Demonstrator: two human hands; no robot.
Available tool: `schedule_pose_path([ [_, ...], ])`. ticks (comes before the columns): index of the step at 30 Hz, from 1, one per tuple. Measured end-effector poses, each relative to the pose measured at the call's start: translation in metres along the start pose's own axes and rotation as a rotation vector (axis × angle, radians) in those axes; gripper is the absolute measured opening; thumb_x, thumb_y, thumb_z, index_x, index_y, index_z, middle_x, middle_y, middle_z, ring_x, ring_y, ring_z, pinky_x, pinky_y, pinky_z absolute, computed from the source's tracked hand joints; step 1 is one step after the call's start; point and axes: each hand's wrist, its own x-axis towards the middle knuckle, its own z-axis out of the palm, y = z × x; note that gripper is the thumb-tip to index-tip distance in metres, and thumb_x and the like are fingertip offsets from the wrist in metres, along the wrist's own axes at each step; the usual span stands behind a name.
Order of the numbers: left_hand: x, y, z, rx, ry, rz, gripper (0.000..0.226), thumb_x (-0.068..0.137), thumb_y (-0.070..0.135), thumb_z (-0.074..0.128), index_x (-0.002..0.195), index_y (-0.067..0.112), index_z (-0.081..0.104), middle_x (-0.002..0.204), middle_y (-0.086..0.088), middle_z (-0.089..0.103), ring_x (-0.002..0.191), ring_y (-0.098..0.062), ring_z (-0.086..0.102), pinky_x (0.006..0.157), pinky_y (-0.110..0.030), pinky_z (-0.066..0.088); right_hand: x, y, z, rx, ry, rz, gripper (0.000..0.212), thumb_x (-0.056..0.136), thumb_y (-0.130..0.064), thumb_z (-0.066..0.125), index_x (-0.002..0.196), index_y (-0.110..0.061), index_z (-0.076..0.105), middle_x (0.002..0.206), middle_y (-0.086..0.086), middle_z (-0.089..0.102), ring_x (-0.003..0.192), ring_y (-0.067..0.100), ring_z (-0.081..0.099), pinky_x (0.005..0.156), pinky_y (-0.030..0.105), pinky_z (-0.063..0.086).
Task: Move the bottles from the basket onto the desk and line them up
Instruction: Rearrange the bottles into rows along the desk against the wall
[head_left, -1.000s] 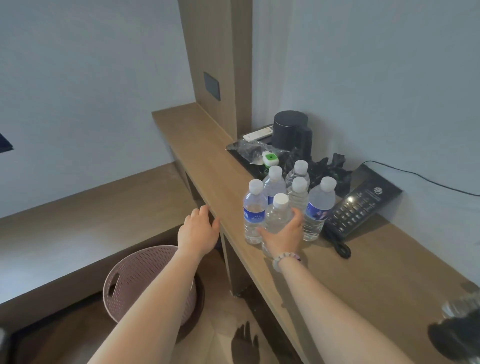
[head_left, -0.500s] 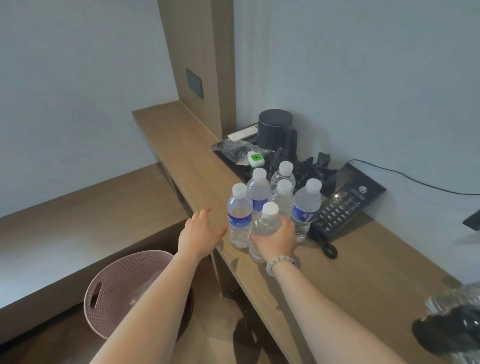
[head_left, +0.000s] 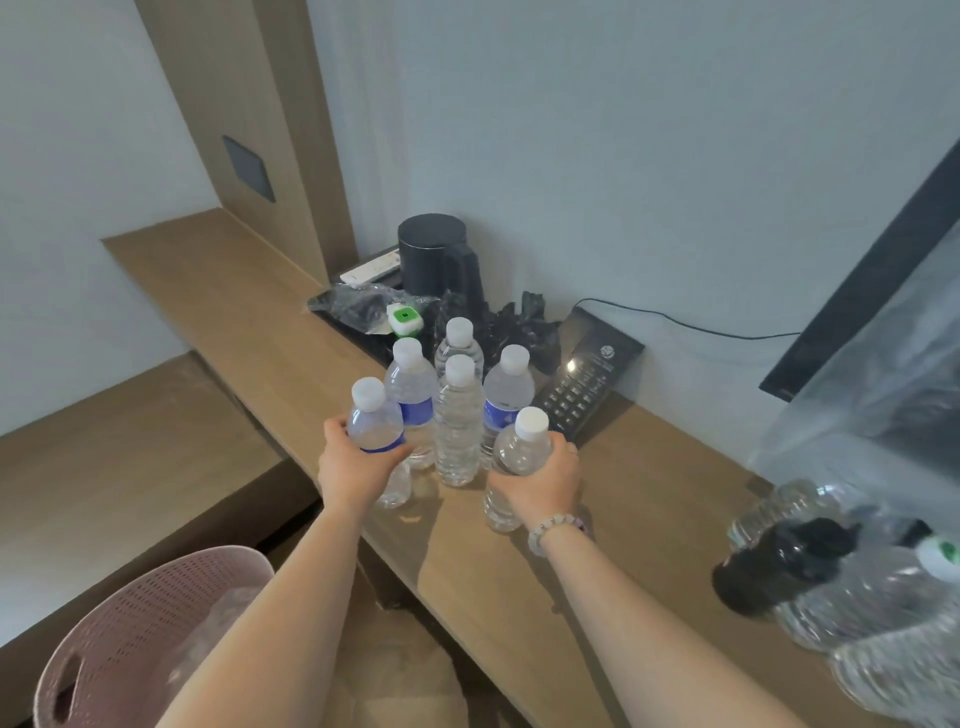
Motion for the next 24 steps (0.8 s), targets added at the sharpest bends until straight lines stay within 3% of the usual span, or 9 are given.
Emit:
schedule_pose_path([
  [5,-0.005,0.001,-0.003,0.057,-0.004,-0.014,0.073,0.069,0.032,0.081,0.123,0.013,0.037,0.103,0.001,0.048,0.089,-0.02,0.048,0.073,-0.035,0.042,0.0,0.006,-0.008,-0.044,0.019,-0.001,0.057,0.057,-0.02,0.084,0.106,-0.017,0.054,0.098,-0.005,0.043,0.084,0.013,0.047,0.073,0.022,0.036],
  [17,-0.051,0.002,0.014,-0.001,-0.146,0.155,0.061,0.063,0.037,0.083,0.114,0.027,0.052,0.1,0.009,0.06,0.097,-0.016,0.058,0.082,-0.032,0.048,-0.021,0.022,-0.032,-0.061,0.112,0.019,0.052,0.059,-0.02,0.079,0.105,-0.018,0.055,0.098,-0.005,0.045,0.086,0.017,0.051,0.073,0.024,0.038],
  [24,-0.082,0.016,0.041,0.076,-0.31,0.301,0.066,0.065,0.034,0.082,0.12,0.022,0.049,0.1,0.01,0.054,0.099,-0.014,0.053,0.082,-0.031,0.044,-0.042,0.035,-0.07,0.066,0.189,0.112,0.049,0.062,-0.021,0.079,0.099,-0.031,0.049,0.093,-0.01,0.057,0.088,0.014,0.054,0.074,0.024,0.039],
])
